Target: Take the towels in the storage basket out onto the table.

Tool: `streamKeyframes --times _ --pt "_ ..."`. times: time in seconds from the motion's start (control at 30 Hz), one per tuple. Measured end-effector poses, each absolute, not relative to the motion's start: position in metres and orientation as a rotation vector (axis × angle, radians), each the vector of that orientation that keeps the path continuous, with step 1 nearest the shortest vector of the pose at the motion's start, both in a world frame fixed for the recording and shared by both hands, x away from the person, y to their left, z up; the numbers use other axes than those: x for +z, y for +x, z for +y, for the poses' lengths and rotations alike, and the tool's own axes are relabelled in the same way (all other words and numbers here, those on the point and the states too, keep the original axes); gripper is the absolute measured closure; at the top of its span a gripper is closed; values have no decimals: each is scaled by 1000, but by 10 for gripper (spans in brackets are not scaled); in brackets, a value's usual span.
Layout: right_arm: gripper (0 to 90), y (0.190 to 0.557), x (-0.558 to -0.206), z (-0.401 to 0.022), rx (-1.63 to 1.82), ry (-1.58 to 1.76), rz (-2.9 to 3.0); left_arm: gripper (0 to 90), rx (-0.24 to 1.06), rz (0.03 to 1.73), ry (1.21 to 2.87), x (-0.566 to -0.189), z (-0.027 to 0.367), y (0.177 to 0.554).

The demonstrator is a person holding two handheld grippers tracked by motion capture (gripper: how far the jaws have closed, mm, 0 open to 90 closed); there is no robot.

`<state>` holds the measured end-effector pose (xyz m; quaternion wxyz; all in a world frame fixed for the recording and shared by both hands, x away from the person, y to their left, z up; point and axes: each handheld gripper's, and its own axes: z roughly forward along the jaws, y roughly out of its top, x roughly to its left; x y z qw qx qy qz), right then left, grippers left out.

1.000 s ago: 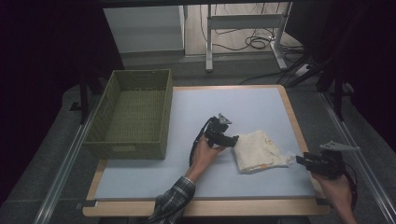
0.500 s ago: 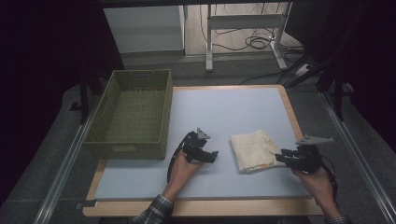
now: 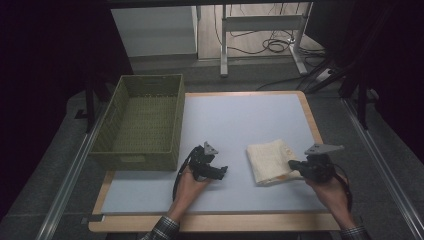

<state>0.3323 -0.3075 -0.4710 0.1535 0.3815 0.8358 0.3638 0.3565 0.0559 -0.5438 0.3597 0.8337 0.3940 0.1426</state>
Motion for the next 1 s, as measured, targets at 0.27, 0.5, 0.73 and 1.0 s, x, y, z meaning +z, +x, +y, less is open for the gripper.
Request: streamKeyframes --times 0.27,0.5,0.73,1.0 --pt "883 335 -459 -338 968 1174 2355 108 371 1013 2154 -544 56 356" --pt "878 341 -495 -347 907 1261 2396 108 372 1013 2155 -544 56 356" --pt "634 338 -506 -344 829 1262 2381 109 373 1013 2154 -544 56 356" --pt "859 332 -509 -343 935 1347 2399 109 375 1012 2153 -544 56 356"
